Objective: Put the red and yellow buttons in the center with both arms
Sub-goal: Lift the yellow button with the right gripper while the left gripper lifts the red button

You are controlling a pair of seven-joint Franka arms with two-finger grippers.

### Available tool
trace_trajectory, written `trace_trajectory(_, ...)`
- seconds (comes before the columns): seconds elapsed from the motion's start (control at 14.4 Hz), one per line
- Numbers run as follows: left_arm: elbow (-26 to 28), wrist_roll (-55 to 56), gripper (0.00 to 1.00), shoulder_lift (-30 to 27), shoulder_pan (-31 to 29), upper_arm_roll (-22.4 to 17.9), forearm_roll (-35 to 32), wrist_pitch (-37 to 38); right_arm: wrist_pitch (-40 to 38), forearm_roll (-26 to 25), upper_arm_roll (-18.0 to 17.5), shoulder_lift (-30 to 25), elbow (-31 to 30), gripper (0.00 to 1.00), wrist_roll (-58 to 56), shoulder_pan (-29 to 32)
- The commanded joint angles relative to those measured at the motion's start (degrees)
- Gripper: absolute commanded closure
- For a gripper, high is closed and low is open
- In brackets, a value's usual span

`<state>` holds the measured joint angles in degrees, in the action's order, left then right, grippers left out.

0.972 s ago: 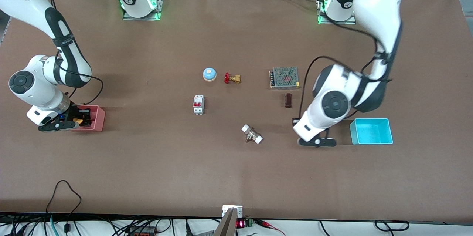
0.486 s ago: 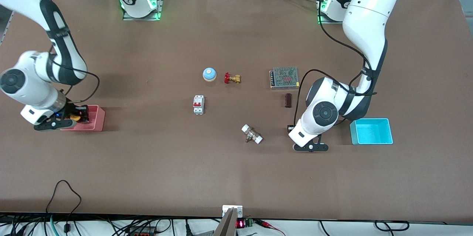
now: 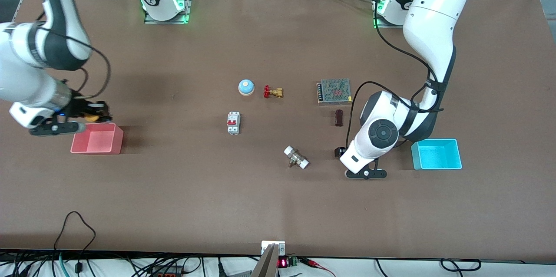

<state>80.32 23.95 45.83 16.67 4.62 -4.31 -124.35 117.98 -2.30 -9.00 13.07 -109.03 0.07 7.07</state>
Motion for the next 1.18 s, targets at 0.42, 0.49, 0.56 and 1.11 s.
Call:
trace_trajectory(0.42,-1.56,-15.56,0.00,-21.02,-8.65,-0.58,-0.09,23.34,12.96,-5.79,-0.40,12.93,-0.31,0.85,16.81,-10.85)
trace_trajectory(0.49,-2.09,-18.56,0.00,-22.61,-10.85,-0.49,-0.52,26.24,14.02,-5.79,-0.40,13.73,-0.31,0.85,16.63,-11.02)
trace_trajectory(0.56,-2.62,-18.85,0.00,-24.63,-11.22,-0.66,-0.52,28.61,14.73,-5.88,-0.40,14.43,-0.22,0.85,16.72,-11.63)
trace_trajectory(1.11,15.19,-19.46,0.00,-41.42,-15.44,-0.40,2.90,24.27,17.73,-6.05,-0.32,18.48,-0.13,0.66,17.07,-12.52)
